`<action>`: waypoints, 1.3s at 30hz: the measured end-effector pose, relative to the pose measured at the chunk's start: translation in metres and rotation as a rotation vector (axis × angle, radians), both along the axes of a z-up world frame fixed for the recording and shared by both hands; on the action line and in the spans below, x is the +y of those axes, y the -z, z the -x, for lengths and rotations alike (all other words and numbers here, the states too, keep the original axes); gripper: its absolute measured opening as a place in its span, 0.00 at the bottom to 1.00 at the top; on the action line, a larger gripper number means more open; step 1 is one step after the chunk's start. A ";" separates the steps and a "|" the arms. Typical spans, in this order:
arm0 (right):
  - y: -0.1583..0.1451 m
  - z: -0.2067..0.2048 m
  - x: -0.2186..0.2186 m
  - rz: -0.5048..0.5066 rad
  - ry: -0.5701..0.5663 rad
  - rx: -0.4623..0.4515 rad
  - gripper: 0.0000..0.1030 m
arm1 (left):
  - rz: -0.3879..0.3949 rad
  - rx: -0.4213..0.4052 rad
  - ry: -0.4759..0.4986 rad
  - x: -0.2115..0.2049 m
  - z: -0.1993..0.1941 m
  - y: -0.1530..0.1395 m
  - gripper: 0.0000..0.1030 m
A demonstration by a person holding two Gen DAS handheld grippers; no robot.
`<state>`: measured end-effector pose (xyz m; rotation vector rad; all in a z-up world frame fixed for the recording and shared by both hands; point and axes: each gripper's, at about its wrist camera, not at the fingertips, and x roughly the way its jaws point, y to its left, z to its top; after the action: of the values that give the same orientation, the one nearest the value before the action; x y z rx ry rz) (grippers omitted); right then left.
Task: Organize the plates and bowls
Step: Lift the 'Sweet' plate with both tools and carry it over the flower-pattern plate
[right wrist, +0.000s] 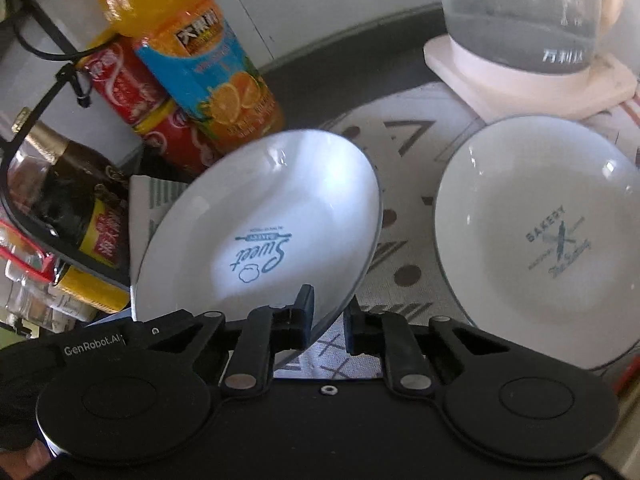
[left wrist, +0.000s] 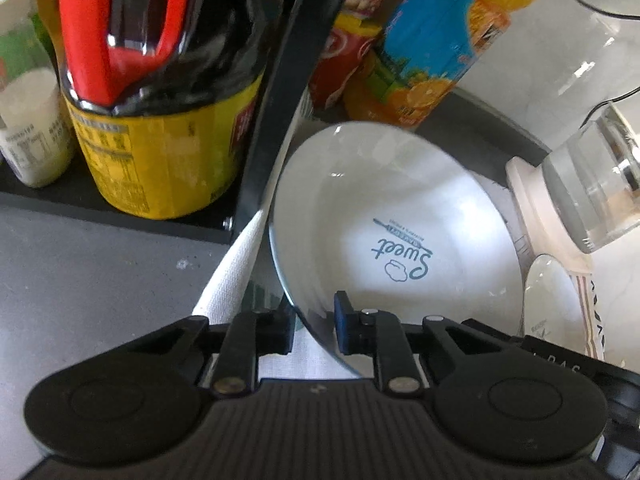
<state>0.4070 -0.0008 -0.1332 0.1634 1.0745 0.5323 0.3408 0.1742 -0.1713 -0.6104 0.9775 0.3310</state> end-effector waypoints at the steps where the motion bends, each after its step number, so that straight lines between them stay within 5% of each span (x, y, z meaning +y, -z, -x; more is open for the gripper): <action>1: -0.002 0.001 -0.002 -0.006 0.001 -0.005 0.15 | -0.003 -0.007 0.000 0.000 0.001 -0.003 0.16; 39: -0.047 0.111 -0.074 -0.027 -0.189 -0.135 0.16 | -0.029 -0.076 -0.134 -0.080 0.143 -0.055 0.16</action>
<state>0.2957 -0.0750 -0.0863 0.0490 0.9565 0.7180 0.1983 0.0937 -0.1166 -0.6597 0.8592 0.4372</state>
